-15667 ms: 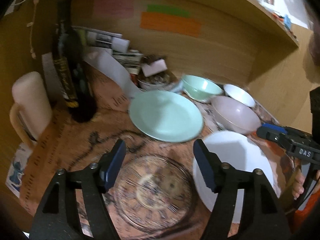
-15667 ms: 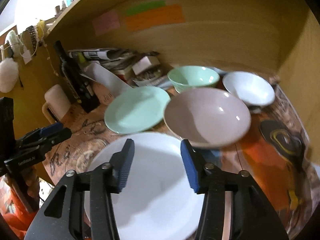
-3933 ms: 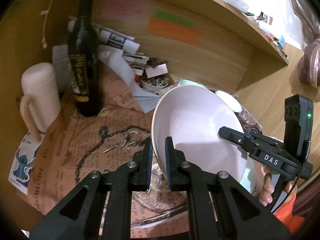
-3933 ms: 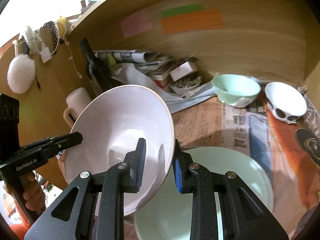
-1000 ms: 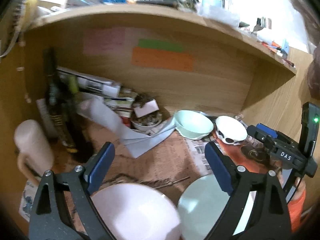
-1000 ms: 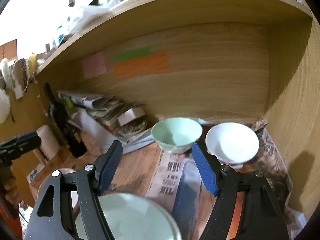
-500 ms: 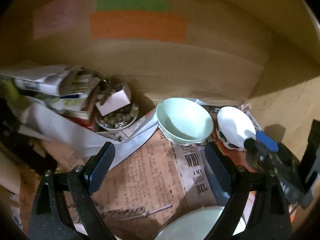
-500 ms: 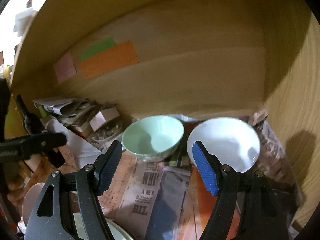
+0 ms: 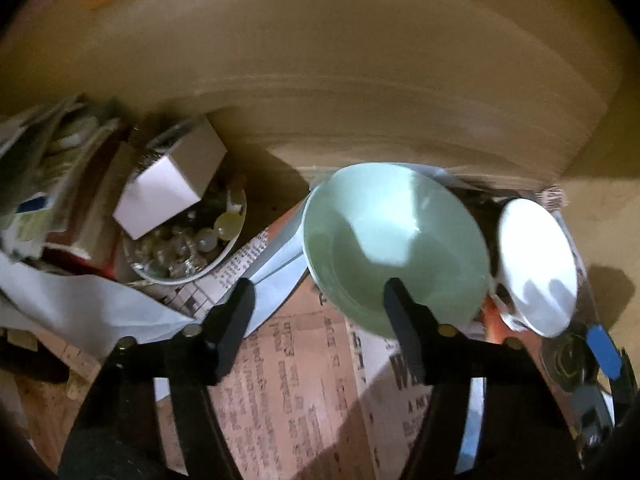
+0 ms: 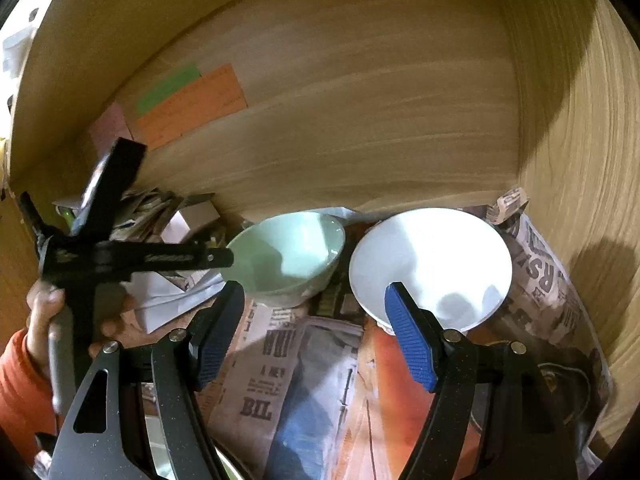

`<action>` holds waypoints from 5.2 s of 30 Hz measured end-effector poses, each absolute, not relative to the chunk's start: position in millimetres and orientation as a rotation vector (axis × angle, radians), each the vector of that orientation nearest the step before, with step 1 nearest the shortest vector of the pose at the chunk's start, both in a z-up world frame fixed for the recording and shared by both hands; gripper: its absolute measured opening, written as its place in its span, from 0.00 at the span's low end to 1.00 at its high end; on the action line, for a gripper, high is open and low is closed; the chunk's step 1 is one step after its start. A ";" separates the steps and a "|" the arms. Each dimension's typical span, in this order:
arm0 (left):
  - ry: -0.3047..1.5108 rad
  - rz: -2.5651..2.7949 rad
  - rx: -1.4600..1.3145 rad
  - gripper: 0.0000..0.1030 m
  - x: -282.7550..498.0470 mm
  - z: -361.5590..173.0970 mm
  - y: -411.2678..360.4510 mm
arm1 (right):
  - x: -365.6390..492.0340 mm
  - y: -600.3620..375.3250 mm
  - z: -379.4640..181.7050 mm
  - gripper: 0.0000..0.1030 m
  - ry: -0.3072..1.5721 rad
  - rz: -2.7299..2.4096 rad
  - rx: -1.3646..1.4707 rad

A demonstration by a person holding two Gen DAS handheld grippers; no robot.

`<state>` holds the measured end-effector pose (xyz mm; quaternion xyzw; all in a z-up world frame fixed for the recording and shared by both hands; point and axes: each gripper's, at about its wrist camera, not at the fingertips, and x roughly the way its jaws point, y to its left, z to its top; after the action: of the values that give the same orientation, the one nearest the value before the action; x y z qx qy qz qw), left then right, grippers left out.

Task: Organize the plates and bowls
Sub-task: 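Move the left gripper to the mint green bowl rim and grasp it, then lift the mint green bowl with the left gripper, then lower the mint green bowl into the greyish-lilac bowl with the left gripper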

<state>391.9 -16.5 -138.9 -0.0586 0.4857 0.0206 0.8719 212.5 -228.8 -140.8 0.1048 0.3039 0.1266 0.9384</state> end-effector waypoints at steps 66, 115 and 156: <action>0.990 -0.182 -0.041 0.16 271.3 -132.2 15.7 | 230.8 -167.8 -156.3 0.16 0.847 0.373 0.105; 0.779 0.064 -0.224 0.16 52.9 -131.7 128.1 | 112.6 -27.5 -153.4 0.17 0.791 0.693 0.014; 0.809 0.130 -0.180 0.19 43.5 -144.8 120.4 | 97.6 -15.5 -167.3 0.17 0.788 0.675 -0.099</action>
<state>43.5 120.4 -144.8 -0.0872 0.3929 0.0629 0.9133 97.6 -15.5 -167.3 -0.0472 0.3764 0.3224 0.8673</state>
